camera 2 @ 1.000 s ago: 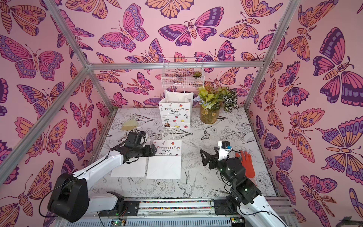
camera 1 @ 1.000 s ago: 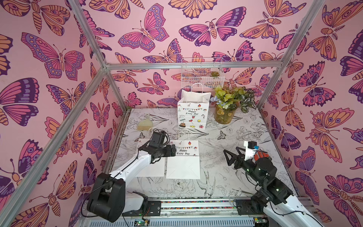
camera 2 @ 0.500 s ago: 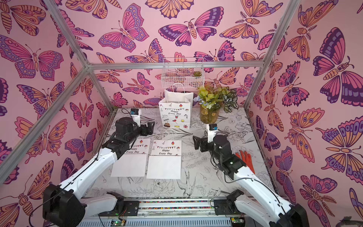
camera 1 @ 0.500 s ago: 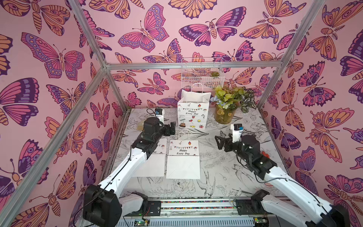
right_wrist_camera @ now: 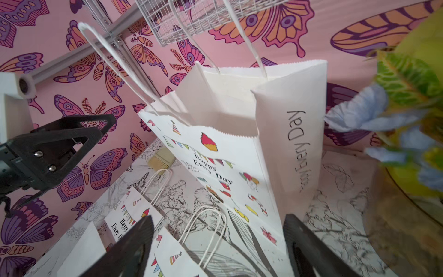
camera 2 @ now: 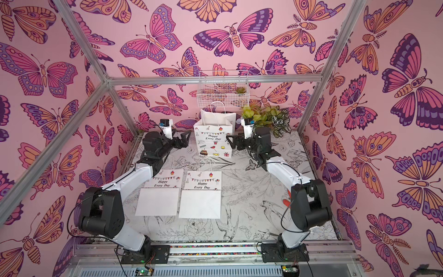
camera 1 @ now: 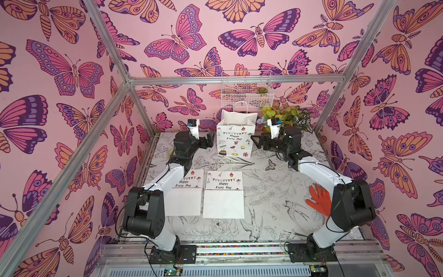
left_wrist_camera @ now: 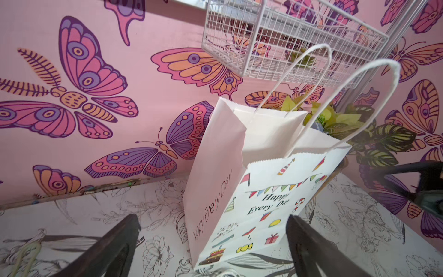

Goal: Put away the paper bag
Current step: Pick up the paper bag from the center of the board.

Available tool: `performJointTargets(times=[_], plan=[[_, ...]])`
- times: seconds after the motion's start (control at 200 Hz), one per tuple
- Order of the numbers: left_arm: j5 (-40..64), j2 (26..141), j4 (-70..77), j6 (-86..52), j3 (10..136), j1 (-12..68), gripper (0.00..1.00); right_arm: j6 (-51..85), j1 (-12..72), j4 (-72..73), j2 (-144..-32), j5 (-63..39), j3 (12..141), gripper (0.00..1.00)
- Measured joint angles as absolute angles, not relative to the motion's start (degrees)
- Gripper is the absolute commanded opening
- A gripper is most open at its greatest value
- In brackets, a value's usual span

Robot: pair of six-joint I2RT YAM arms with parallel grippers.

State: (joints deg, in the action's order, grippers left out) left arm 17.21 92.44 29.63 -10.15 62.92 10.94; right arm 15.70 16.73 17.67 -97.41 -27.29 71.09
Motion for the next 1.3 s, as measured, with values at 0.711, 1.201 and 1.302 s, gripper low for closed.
performJointTargets(times=[0.711,1.201,1.302], plan=[[28.4,103.1,35.3,-13.8,68.2,10.8,0.93,9.0,16.8,16.4,-110.6,-33.0,85.8,0.76],[29.0,105.6,34.6,-14.0,69.5,10.1,0.93,5.1,17.0,14.3,-110.0,-29.9,84.6,0.87],[29.2,106.6,34.3,-14.0,69.5,10.0,0.93,4.1,18.0,13.4,-111.0,-29.8,88.6,0.79]])
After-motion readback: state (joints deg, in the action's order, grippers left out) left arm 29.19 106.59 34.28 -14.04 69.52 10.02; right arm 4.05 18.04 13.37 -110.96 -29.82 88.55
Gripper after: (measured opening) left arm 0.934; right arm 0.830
